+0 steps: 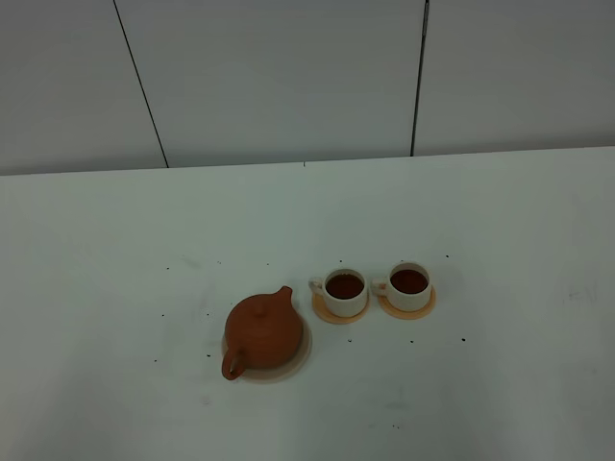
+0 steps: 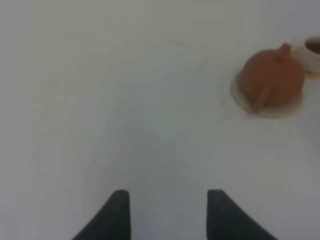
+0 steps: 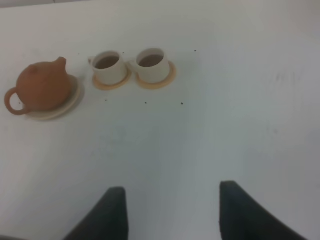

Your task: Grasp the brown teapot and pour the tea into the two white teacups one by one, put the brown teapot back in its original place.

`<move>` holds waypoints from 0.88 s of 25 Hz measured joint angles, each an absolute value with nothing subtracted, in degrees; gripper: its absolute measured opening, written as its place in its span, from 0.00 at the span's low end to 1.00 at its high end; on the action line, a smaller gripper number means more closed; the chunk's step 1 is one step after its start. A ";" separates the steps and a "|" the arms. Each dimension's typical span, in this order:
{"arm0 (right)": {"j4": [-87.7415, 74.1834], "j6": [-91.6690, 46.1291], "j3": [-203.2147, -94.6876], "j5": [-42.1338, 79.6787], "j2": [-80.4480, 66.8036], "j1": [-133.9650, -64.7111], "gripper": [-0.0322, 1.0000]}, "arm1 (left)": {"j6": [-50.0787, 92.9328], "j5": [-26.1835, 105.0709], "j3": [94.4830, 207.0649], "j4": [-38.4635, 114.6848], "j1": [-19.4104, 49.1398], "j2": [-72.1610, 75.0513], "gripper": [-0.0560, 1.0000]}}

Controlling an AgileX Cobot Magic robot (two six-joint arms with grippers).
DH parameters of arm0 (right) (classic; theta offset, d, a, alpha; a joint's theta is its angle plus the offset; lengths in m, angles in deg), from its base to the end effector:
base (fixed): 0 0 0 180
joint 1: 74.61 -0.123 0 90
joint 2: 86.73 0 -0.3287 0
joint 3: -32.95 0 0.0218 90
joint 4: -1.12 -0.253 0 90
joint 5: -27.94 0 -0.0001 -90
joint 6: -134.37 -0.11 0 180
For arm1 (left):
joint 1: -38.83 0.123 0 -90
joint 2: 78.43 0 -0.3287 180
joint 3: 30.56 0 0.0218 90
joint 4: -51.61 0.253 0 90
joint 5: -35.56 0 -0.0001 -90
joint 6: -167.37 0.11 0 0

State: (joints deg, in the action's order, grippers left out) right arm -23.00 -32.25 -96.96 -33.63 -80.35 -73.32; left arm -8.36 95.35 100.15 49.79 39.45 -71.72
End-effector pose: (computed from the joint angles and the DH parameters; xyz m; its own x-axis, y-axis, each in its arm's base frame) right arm -0.0345 0.0403 0.2727 -0.4278 -0.0123 -0.9038 -0.3126 0.9402 0.1352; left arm -0.0299 -0.0033 0.2730 -0.4333 0.0538 -0.8996 0.0393 0.9984 0.0408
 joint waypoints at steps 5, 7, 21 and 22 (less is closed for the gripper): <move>-23.00 -32.25 -96.96 -33.63 -80.35 -73.32 0.43 | -8.36 95.35 100.15 49.84 39.45 -71.91 0.46; -23.00 -32.25 -96.96 -33.63 -80.35 -73.32 0.43 | -8.36 95.35 100.15 49.85 39.45 -71.91 0.46; -23.00 -32.25 -96.96 -33.57 -80.35 -73.32 0.43 | -8.36 95.35 100.15 49.90 39.45 -71.91 0.46; -23.00 -32.25 -96.96 -33.57 -80.35 -73.32 0.43 | -8.36 95.35 100.15 49.90 39.45 -71.91 0.46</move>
